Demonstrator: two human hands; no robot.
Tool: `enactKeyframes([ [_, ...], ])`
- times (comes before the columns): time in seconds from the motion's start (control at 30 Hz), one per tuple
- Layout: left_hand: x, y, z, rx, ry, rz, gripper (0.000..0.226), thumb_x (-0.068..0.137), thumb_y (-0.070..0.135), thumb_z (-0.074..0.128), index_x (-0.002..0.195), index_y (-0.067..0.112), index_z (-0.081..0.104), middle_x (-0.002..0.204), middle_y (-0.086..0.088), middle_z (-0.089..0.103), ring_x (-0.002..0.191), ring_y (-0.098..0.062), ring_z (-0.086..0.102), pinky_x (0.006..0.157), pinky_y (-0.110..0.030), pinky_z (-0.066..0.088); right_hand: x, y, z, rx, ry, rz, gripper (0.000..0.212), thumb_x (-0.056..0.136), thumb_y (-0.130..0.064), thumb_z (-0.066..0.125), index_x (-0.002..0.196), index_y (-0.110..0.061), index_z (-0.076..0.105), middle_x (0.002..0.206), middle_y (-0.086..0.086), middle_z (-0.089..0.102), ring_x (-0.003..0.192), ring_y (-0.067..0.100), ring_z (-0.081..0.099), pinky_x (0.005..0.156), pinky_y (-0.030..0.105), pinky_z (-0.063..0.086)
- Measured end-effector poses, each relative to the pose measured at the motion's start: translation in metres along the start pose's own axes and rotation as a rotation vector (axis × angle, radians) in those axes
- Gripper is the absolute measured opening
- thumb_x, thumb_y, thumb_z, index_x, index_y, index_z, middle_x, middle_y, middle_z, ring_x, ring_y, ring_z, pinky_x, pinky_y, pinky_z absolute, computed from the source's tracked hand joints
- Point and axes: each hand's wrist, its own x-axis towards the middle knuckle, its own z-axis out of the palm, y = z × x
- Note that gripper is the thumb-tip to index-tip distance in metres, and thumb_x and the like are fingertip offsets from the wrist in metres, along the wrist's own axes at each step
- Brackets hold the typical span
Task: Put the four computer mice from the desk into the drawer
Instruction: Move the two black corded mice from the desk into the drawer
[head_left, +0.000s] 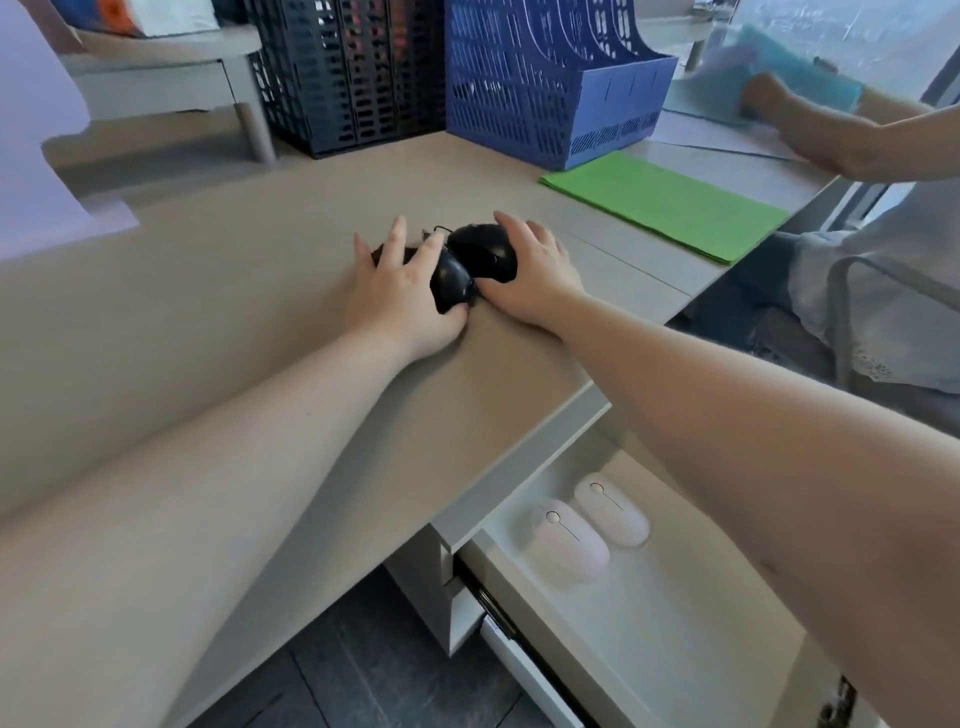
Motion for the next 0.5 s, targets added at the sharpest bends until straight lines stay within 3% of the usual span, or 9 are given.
enactKeyframes([
  [0.1,0.010,0.003,0.003,0.028,-0.026,0.053,0.068,0.078,0.043,0.055,0.141,0.036,0.030,0.157,-0.001,0.022,0.142,-0.040,0.017,0.114,-0.049,0.028,0.005,-0.001,0.001,-0.002,-0.020,-0.041,0.074,0.079,-0.048,0.057,0.146,-0.037,0.027,0.152,0.006,0.034,0.140,0.031,0.032,0.113,0.045,0.032],
  [0.2,0.011,0.008,0.002,0.075,0.030,0.068,0.058,0.076,0.041,0.057,0.130,0.026,0.043,0.138,-0.007,0.043,0.125,-0.040,0.040,0.099,-0.045,0.041,0.004,0.000,0.003,0.018,0.007,-0.055,0.064,0.080,-0.043,0.056,0.140,-0.040,0.036,0.137,0.007,0.045,0.129,0.032,0.044,0.104,0.040,0.039],
  [0.5,-0.011,0.027,0.000,0.120,0.104,0.140,0.033,0.085,0.024,0.056,0.116,0.013,0.051,0.125,-0.013,0.048,0.104,-0.039,0.053,0.072,-0.041,0.043,-0.017,0.001,-0.002,0.060,0.087,-0.049,0.060,0.077,-0.037,0.062,0.135,-0.035,0.048,0.124,0.011,0.054,0.120,0.035,0.048,0.099,0.038,0.043],
])
